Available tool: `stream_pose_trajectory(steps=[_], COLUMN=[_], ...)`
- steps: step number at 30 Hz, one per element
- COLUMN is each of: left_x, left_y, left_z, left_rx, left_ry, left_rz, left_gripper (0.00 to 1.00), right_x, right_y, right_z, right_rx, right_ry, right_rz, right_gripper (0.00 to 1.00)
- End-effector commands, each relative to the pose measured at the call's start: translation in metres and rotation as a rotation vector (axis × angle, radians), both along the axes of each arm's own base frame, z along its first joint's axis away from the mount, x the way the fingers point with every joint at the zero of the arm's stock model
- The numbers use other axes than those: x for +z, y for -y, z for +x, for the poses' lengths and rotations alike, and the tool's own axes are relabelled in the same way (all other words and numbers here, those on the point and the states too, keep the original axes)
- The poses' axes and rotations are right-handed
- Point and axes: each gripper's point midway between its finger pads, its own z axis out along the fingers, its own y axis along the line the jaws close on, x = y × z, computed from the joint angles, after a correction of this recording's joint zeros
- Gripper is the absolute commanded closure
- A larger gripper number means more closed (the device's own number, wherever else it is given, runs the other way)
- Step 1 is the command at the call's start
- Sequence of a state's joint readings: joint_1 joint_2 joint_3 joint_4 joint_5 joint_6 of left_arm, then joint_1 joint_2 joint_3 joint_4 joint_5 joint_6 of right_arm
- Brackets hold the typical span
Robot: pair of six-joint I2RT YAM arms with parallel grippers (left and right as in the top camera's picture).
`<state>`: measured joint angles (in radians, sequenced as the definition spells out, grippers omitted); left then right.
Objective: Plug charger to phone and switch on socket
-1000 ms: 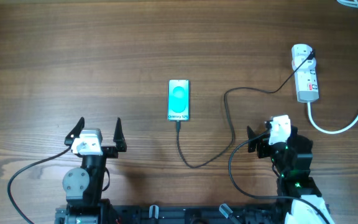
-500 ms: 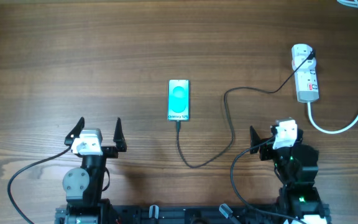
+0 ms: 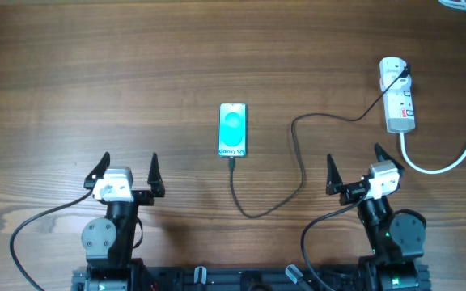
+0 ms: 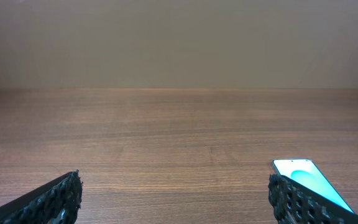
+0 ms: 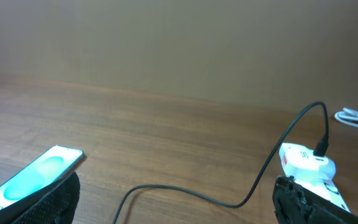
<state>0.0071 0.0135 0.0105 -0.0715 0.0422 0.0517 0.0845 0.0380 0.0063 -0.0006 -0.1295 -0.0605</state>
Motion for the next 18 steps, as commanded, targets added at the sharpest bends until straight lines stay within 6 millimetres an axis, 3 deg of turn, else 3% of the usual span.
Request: stream_pose_trajectory(steps=[1, 18], left_x=[-0.0011, -0.0011], left_y=[0.0009, 0.0009], left_z=[-0.0004, -0.0004], left_rx=[-0.004, -0.004], left_ry=[0.002, 0.002], left_rz=[0.02, 0.02], left_gripper=[0.0, 0.0], right_x=[0.008, 0.0088], right_y=[0.0027, 0.0013], right_z=[-0.0014, -0.0016], right_rx=[-0.017, -0.009], right_ry=[0.034, 0.037], right_rz=[0.011, 0.014], right_gripper=[0.0, 0.0])
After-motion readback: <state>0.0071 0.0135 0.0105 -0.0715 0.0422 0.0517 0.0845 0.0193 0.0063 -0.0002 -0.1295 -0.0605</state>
